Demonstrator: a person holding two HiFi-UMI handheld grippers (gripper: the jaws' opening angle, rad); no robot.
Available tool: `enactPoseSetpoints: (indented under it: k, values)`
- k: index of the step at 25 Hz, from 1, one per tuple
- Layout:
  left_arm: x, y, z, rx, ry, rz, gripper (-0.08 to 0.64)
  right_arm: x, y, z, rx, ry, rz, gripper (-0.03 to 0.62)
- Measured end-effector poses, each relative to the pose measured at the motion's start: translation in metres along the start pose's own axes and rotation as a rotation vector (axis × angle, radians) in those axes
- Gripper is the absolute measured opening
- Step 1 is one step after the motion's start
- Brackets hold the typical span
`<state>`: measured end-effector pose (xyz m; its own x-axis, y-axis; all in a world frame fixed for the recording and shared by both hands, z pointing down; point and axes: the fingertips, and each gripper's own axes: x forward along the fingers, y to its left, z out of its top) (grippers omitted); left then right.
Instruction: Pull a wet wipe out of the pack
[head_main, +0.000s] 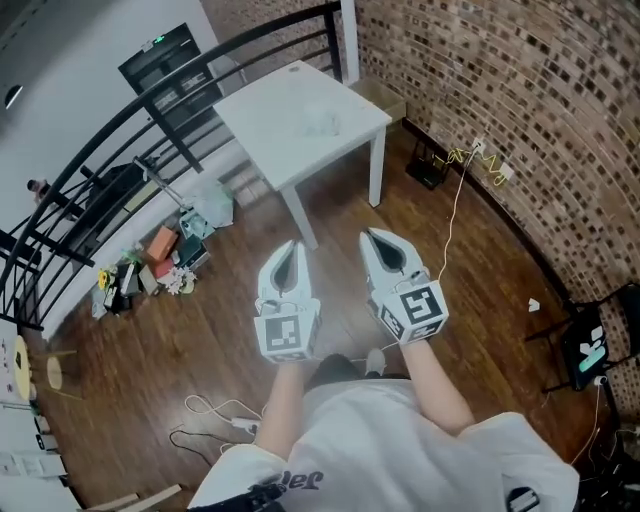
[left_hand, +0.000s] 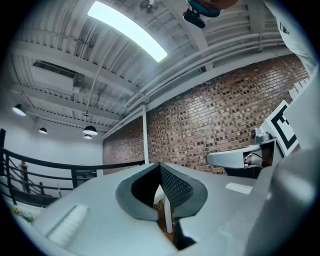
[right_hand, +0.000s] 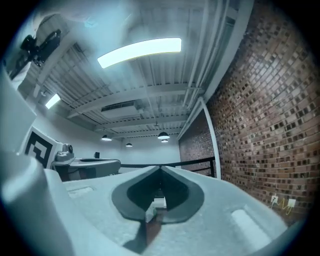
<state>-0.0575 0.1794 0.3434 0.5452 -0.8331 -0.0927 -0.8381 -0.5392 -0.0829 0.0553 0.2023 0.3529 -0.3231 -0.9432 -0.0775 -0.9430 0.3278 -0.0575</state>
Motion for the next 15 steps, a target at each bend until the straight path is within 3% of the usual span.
enactPoseSetpoints:
  k: [3,7,15]
  values:
    - [0.039,0.01,-0.024,-0.015,0.043,0.015,0.011,0.024,-0.028,-0.03,0.045,0.068,0.011,-0.012]
    - [0.108,0.033,-0.046,-0.021,0.05,0.009,0.011,0.086,-0.058,-0.045,0.036,0.084,0.028,-0.012]
    - [0.293,0.11,-0.072,-0.048,0.002,-0.037,0.012,0.267,-0.146,-0.044,-0.038,0.073,-0.012,-0.012]
